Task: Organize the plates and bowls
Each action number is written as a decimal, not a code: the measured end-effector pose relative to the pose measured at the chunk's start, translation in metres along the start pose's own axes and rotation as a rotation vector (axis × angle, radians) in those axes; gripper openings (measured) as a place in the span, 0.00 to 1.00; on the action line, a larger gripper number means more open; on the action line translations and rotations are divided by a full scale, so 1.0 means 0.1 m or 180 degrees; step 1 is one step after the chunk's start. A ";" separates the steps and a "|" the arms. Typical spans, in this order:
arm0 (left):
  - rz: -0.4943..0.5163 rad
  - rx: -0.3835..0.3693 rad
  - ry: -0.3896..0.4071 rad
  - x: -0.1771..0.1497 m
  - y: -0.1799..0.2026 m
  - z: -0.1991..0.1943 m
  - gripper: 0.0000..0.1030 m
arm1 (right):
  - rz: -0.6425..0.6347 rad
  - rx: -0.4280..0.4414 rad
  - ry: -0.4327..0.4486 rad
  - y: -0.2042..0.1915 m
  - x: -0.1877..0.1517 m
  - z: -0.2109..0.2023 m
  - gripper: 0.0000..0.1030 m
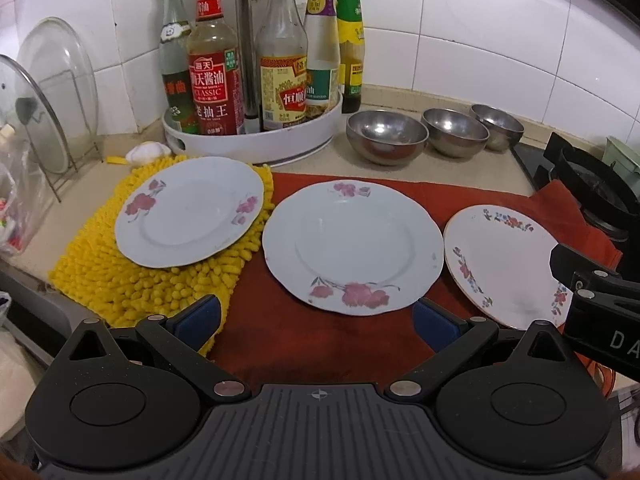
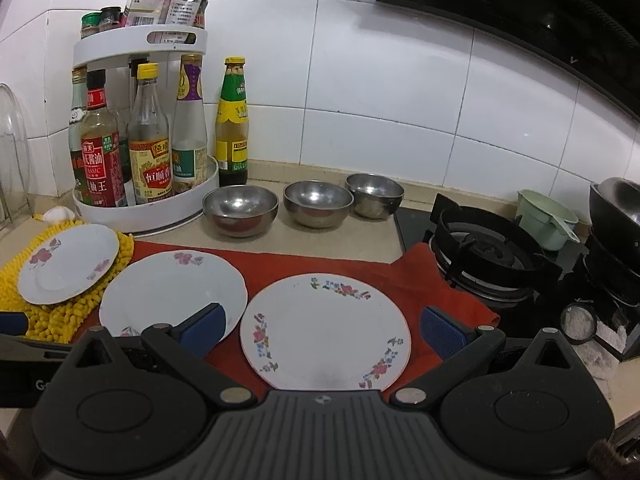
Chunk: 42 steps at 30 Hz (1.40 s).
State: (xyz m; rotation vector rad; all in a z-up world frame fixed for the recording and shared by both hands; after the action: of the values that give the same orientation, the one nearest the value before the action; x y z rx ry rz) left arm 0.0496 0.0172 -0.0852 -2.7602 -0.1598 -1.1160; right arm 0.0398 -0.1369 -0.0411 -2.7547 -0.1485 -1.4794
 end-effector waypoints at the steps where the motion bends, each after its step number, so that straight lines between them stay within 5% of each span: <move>1: -0.0005 0.0000 -0.0002 -0.01 0.00 0.00 1.00 | 0.0002 -0.0003 -0.0004 0.00 -0.01 -0.01 0.97; 42: -0.0003 0.0173 -0.0064 -0.06 -0.01 -0.01 1.00 | -0.0012 -0.0118 -0.0230 -0.04 -0.14 0.09 0.97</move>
State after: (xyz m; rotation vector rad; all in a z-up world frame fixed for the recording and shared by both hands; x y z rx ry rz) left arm 0.0443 0.0180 -0.0892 -2.7244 -0.1910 -1.0683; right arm 0.0391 -0.1338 -0.0582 -2.8400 -0.1283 -1.3982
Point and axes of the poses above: each gripper's, at about its wrist camera, not at the fingertips, and z roughly the way its jaws point, y to its right, x to its top, the point moved 8 cm from there along z, roughly the way its jaws point, and after that the axes turned 8 degrees about x, right-handed, at the moved point
